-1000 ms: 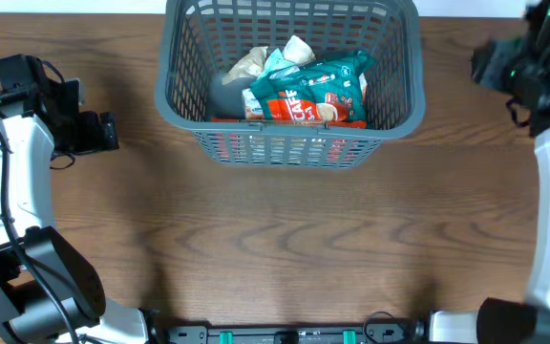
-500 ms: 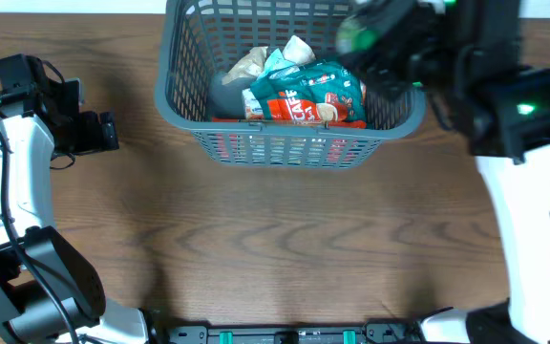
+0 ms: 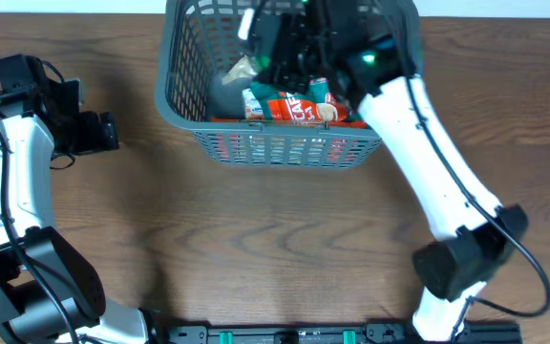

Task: Pack container
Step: 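Lift the jar with the right gripper and carry it into the basket, then release the jar inside the basket and raise the right gripper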

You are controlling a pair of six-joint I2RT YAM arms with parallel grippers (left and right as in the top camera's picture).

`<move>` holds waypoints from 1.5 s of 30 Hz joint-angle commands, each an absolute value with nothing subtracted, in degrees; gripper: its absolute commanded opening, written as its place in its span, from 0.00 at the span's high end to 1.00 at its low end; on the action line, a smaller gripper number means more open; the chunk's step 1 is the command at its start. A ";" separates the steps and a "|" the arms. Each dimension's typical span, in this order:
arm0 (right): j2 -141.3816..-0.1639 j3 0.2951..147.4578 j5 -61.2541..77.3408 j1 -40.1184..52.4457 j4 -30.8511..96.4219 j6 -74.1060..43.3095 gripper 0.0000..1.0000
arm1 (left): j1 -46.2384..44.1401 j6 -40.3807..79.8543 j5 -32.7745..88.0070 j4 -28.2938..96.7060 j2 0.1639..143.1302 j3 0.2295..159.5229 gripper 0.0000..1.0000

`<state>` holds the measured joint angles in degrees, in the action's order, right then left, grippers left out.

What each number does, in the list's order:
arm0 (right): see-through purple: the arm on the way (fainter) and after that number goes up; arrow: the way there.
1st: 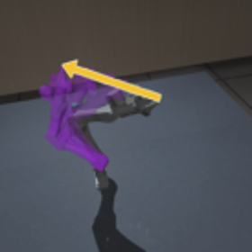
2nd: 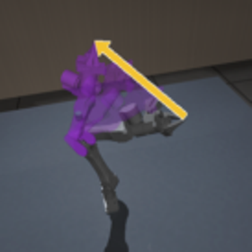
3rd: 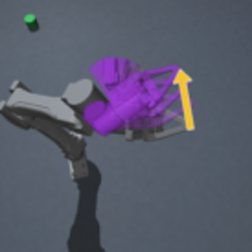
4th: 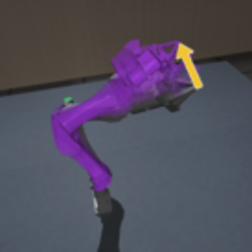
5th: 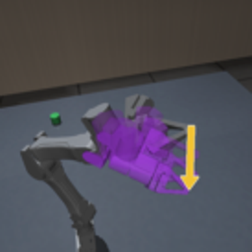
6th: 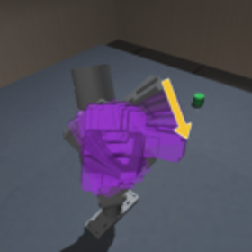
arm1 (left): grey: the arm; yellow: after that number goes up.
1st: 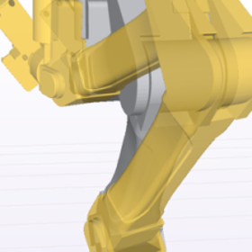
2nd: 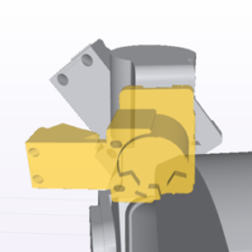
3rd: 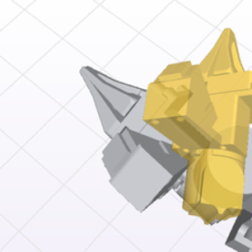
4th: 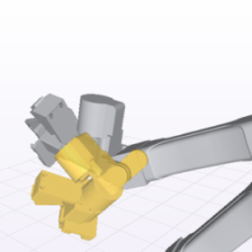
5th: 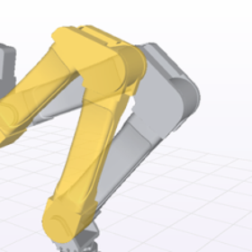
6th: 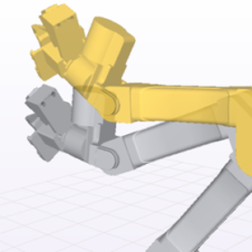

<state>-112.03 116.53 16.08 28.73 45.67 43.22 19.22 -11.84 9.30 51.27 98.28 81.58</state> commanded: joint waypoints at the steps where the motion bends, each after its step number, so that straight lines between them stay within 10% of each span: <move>1: -114.26 117.34 21.47 30.26 44.14 39.90 0.99 | 19.14 -12.10 10.09 51.62 98.48 81.84 0.02; 18: -122.96 117.32 21.87 32.16 47.11 39.24 0.99 | 19.14 -12.12 10.09 51.62 98.48 81.84 0.01; 22: -122.96 117.32 21.69 32.12 47.79 37.78 0.59 | 19.14 -12.12 10.09 51.62 98.48 81.84 0.01; 45: -122.96 117.32 15.66 32.12 49.30 36.23 0.12 | 19.14 -12.12 10.09 51.62 98.48 81.84 0.01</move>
